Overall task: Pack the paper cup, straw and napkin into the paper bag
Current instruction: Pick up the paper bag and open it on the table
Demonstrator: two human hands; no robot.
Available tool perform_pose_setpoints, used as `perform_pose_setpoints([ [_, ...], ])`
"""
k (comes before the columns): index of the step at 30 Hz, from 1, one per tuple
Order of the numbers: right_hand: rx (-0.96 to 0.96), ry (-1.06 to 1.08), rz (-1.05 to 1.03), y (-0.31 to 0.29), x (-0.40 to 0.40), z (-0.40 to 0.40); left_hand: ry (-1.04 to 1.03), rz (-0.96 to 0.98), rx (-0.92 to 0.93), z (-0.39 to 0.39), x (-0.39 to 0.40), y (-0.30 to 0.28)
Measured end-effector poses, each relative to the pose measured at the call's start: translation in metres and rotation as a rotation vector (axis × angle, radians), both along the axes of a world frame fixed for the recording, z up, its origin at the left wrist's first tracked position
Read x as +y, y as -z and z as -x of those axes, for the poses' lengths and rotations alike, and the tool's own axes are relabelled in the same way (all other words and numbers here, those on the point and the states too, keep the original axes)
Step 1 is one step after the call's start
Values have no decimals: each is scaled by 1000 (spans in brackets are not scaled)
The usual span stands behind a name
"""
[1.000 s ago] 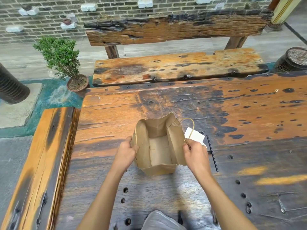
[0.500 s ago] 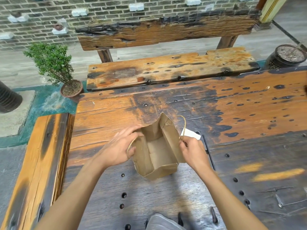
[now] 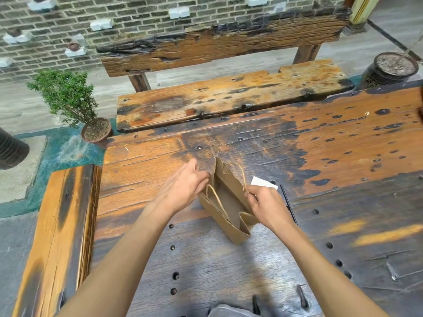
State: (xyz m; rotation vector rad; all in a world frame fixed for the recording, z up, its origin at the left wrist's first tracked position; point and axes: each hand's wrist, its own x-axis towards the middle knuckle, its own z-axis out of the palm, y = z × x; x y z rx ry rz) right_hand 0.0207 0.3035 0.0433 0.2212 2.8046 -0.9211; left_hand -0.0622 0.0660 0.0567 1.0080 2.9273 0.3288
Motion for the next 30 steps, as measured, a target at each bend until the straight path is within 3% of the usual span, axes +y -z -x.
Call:
perform_pose_setpoints([
  [4,-12,4,41,3,5,4,12,77,-123,6,7,10],
  [6,0,27,59,3,8,6,19,-2,-300,6,9,16],
  [10,43,79,56,2,14,12,-59,-4,-439,4,13,7],
  [14,18,101,9,-3,14,16,-297,4,-473,0,20,2],
  [18,15,156,6,-4,9,16,-522,-185,-500,-5,24,6],
  [30,102,153,90,0,6,-31,-635,-365,-674,-25,24,9],
])
